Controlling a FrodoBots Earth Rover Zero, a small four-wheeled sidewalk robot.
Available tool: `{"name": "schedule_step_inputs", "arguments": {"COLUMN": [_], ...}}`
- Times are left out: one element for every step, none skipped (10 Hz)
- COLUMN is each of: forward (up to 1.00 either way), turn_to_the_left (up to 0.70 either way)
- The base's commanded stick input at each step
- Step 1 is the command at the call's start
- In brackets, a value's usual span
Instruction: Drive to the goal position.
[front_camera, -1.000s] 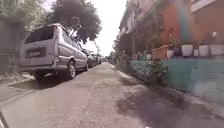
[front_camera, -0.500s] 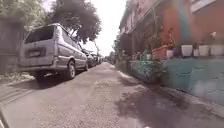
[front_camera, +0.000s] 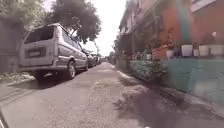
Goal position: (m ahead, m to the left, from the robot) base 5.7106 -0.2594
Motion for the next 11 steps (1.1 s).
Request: {"name": "schedule_step_inputs", "arguments": {"forward": [1.00,1.00,1.00,1.00,1.00,1.00,1.00,1.00,1.00,1.00,1.00], "turn_to_the_left": [0.00,0.00,0.00,0.00,0.00,0.00,0.00,0.00,0.00,0.00,0.00]}}
